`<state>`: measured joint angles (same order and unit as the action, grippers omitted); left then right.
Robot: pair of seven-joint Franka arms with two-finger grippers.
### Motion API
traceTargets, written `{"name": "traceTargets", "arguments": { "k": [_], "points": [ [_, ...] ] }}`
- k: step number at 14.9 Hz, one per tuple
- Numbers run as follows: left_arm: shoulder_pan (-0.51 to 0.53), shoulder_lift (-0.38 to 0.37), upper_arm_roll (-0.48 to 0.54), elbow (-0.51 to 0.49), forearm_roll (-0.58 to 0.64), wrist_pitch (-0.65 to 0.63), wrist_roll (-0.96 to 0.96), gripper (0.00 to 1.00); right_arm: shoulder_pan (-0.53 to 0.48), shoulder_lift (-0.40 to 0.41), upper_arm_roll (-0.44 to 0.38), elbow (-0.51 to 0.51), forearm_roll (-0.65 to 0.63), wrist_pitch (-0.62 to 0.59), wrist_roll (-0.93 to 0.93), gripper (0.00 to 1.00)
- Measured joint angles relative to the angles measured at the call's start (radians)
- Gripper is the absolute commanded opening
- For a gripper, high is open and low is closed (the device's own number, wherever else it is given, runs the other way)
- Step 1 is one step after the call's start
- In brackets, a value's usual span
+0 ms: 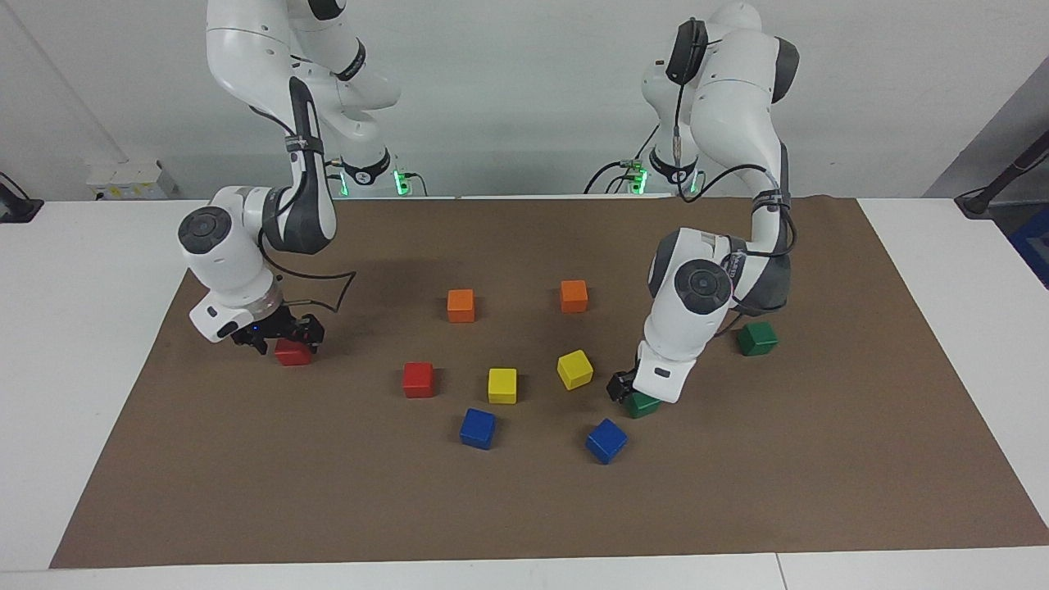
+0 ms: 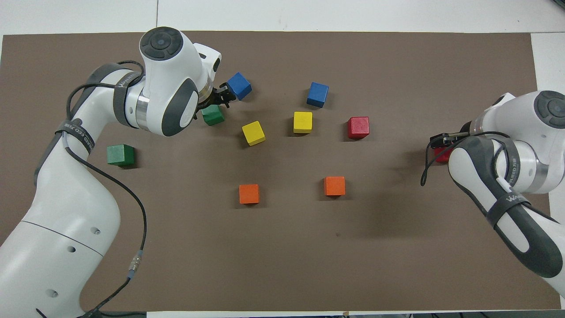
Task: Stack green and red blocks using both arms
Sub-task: 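Grasp the green block with the left gripper while the right gripper reaches red, then lift the green block while the right gripper grasps the other red block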
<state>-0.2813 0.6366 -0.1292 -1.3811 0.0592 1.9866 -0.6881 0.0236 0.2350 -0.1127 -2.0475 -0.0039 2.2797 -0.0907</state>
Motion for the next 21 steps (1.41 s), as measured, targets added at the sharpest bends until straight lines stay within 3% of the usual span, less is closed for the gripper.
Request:
{"name": "traceTargets", "arguments": {
  "k": [6, 14, 15, 16, 17, 18, 19, 21],
  "points": [
    [0.000, 0.013, 0.004, -0.049, 0.000, 0.051, -0.005, 1.00, 0.092, -0.012, 0.002, 0.212, 0.002, -0.215, 0.013, 1.00],
    [0.001, 0.013, 0.005, -0.083, 0.000, 0.095, -0.034, 1.00, 0.149, -0.006, 0.003, 0.278, 0.003, -0.229, 0.085, 1.00],
    [0.001, 0.013, 0.005, -0.083, 0.000, 0.097, -0.035, 0.96, 0.163, 0.005, 0.003, 0.295, 0.003, -0.231, 0.110, 1.00],
    [0.001, 0.013, 0.005, -0.083, 0.000, 0.098, -0.038, 0.88, 0.175, 0.020, 0.003, 0.317, 0.003, -0.234, 0.129, 1.00],
    [0.002, 0.013, 0.005, -0.083, 0.000, 0.099, -0.046, 0.72, 0.187, 0.039, 0.004, 0.342, 0.003, -0.237, 0.143, 1.00],
    [0.002, 0.013, 0.006, -0.083, 0.000, 0.100, -0.059, 0.39, 0.198, 0.061, 0.004, 0.367, 0.003, -0.239, 0.156, 1.00],
    [0.002, 0.013, 0.005, -0.083, 0.000, 0.099, -0.070, 0.00, 0.206, 0.083, 0.004, 0.389, 0.003, -0.239, 0.173, 1.00],
    [0.001, 0.013, 0.005, -0.082, 0.000, 0.095, -0.088, 0.00, 0.226, 0.125, 0.004, 0.421, 0.003, -0.239, 0.208, 1.00]
  ]
}}
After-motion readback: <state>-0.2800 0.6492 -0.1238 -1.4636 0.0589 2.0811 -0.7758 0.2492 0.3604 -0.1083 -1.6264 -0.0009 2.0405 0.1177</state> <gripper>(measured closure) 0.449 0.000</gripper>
